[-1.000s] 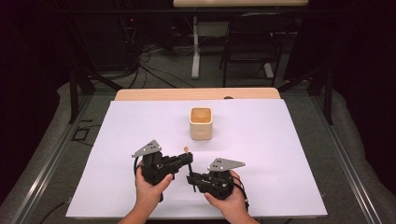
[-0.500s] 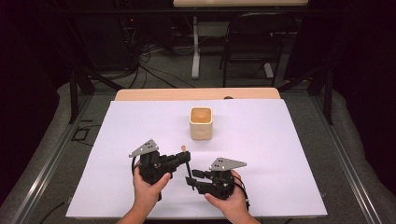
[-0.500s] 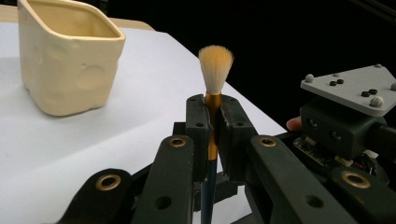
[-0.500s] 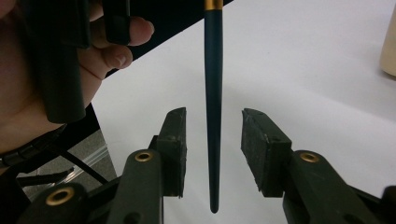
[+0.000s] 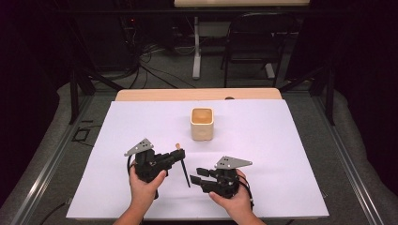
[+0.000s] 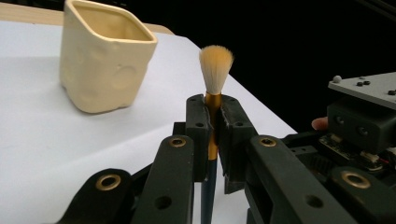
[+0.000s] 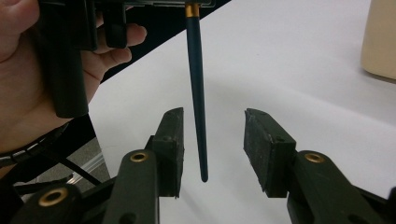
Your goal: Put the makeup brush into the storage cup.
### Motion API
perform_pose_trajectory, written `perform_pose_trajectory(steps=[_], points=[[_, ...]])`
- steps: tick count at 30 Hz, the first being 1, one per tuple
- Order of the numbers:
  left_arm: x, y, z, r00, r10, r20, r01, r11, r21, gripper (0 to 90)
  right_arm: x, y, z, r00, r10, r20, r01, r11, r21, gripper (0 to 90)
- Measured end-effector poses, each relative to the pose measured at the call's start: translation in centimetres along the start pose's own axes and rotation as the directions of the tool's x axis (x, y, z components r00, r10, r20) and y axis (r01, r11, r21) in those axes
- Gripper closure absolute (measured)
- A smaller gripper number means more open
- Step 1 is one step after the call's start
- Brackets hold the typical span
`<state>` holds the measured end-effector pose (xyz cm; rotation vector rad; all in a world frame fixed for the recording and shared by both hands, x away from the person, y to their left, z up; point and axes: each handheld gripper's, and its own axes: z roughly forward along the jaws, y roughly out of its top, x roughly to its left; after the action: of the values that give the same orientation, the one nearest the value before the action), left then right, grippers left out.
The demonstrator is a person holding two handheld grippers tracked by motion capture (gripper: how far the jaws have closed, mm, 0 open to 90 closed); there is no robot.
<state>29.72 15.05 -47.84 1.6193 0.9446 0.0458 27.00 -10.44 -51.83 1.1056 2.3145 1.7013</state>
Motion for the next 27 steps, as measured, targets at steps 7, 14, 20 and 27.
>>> perform_pose_trajectory(steps=[7,14,20,27], points=[[0.5,0.1,-0.2,0.9987,-0.006,-0.051,0.006,1.0,-0.002,83.6,-0.2,0.0,0.0,1.0,0.007,0.002,-0.007,1.0,-0.006,57.8],[1.0,0.4,-0.3,0.9974,-0.001,-0.073,-0.001,0.9995,-0.03,83.6,-0.3,-0.1,0.2,0.9999,0.016,0.006,-0.016,1.0,-0.006,57.5],[1.2,0.9,-0.7,0.9954,0.014,-0.095,-0.018,0.9988,-0.046,83.7,-0.4,-0.2,0.1,0.9998,0.018,0.012,-0.018,1.0,-0.004,57.2],[1.5,1.0,-0.1,0.9931,0.029,-0.114,-0.034,0.9985,-0.042,83.7,-0.5,-0.1,-0.1,0.9996,0.015,0.025,-0.015,1.0,-0.003,56.4]])
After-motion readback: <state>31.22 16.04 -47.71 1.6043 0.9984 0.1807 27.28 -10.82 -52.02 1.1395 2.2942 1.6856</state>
